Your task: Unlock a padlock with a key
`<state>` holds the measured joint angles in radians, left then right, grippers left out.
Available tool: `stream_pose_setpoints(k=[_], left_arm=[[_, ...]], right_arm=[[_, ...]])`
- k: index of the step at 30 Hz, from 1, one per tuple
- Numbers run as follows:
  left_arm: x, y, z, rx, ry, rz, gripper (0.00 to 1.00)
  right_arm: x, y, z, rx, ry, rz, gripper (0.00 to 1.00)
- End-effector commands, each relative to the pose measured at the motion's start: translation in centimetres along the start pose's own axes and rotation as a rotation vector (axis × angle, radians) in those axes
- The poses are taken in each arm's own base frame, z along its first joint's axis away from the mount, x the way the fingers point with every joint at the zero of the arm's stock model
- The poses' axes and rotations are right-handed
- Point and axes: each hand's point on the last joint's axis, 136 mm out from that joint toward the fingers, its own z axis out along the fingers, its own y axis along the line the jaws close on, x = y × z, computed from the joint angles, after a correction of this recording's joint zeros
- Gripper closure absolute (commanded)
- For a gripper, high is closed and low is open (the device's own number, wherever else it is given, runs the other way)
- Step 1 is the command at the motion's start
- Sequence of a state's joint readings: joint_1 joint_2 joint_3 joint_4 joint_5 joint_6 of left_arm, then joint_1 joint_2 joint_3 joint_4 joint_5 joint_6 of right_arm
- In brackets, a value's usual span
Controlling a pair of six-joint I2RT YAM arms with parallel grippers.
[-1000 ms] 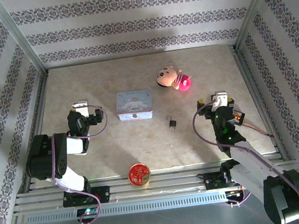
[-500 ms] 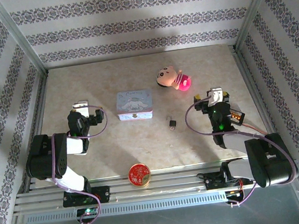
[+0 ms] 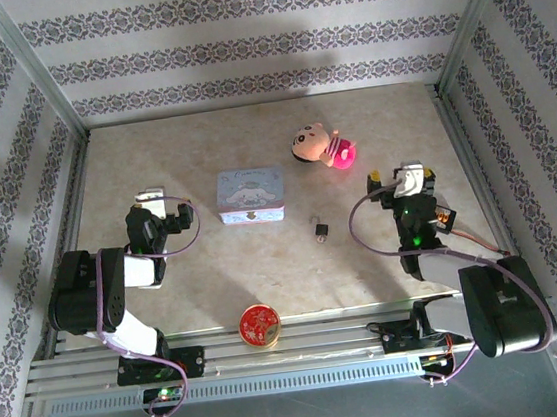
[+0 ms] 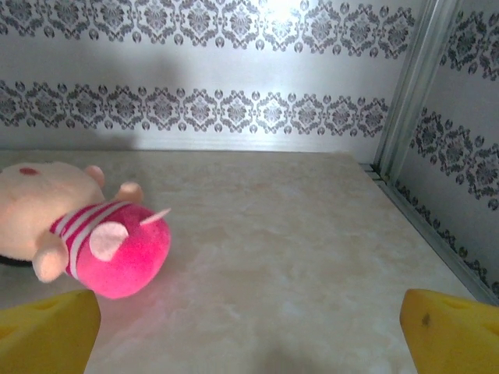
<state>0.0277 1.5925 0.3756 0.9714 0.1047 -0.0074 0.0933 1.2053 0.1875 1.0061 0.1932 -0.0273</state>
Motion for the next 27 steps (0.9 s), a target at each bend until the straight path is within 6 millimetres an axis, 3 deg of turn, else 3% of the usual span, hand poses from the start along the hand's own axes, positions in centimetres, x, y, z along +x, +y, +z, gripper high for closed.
stream_pose_setpoints(k=[1, 6, 11, 15, 18, 24, 27], left_arm=[[-0.1, 0.0, 0.1, 0.011, 0.005, -0.002, 0.01], [0.0, 0.1, 0.1, 0.010, 0.006, -0.002, 0.01], [0.0, 0.0, 0.1, 0.014, 0.006, -0.001, 0.01], [-0.1, -0.1, 0.1, 0.019, 0.006, 0.000, 0.01], [-0.1, -0.1, 0.1, 0.020, 0.005, 0.001, 0.01], [-0.1, -0.1, 0.1, 0.019, 0.005, 0.001, 0.01], [0.0, -0.1, 0.1, 0.020, 0.006, 0.001, 0.01]], right_arm=[[0.9, -0.4, -0.6, 0.009, 0.006, 0.024, 0.02], [2.0, 0.3, 0.2, -0.030, 0.018, 0.006, 0.02], [4.3, 1.2, 2.6, -0.068, 0.074, 0.015, 0.02], [4.4, -0.1, 2.7, -0.018, 0.077, 0.052, 0.02], [4.7, -2.4, 3.5, 0.070, 0.095, 0.133, 0.02], [5.3, 0.3, 4.9, -0.082, 0.188, 0.094, 0.02], [4.6, 1.6, 5.3, -0.169, 0.183, 0.080, 0.02]])
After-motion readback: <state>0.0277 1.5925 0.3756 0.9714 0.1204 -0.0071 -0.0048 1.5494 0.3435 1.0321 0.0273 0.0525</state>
